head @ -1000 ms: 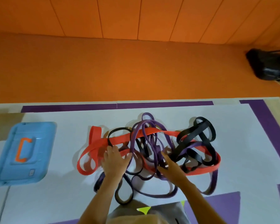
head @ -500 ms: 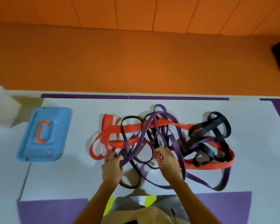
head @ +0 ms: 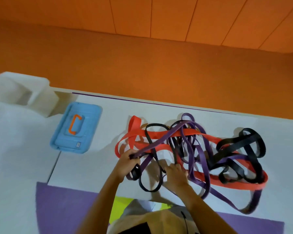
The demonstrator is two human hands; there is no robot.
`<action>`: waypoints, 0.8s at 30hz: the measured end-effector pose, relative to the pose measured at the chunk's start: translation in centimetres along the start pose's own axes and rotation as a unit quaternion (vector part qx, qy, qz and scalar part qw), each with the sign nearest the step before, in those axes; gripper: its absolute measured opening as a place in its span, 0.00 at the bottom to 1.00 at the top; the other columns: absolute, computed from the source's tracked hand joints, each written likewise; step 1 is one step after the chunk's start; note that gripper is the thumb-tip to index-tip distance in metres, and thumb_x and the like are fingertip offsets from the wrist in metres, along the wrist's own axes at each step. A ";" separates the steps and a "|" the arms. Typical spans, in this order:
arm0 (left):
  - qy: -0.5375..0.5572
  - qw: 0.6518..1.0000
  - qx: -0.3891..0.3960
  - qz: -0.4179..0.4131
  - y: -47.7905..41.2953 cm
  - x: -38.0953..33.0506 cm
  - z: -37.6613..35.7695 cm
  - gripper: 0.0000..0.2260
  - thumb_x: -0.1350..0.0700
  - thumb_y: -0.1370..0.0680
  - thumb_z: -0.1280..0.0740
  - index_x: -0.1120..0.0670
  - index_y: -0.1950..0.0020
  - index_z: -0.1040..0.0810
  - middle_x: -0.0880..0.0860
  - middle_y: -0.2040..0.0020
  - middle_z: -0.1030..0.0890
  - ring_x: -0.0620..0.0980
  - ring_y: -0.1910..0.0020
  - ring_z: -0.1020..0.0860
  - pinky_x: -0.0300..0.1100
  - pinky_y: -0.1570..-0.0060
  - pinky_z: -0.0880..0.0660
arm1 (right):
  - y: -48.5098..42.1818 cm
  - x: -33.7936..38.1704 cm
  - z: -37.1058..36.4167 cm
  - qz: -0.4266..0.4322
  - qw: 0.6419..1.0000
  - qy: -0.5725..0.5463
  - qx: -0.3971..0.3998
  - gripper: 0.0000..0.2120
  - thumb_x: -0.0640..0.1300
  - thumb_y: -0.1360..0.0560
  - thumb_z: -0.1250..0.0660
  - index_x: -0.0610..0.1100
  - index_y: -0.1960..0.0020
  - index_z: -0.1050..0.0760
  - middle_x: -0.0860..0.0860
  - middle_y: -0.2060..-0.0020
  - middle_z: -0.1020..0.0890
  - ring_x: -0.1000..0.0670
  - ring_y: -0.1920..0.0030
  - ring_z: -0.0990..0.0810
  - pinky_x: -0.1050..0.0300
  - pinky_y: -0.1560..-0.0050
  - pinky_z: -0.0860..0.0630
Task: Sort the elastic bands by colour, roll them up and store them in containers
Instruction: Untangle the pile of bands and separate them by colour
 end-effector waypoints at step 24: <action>0.034 0.980 0.071 -0.181 -0.2 -8.0 -10.0 0.17 0.61 0.26 0.22 0.45 0.43 0.22 0.44 0.57 0.14 0.46 0.57 0.15 0.36 0.58 0.20 | 4.5 -7.7 3.6 0.010 0.821 -0.548 -0.160 0.16 0.56 0.18 0.31 0.58 0.31 0.25 0.61 0.42 0.16 0.60 0.40 0.18 0.58 0.36 0.22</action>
Point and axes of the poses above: each hand's wrist, its own y-axis away from the middle knuckle, its own z-axis out of the back of the hand, x = y × z, the point moved 8 cm from there along -y, towards the middle knuckle
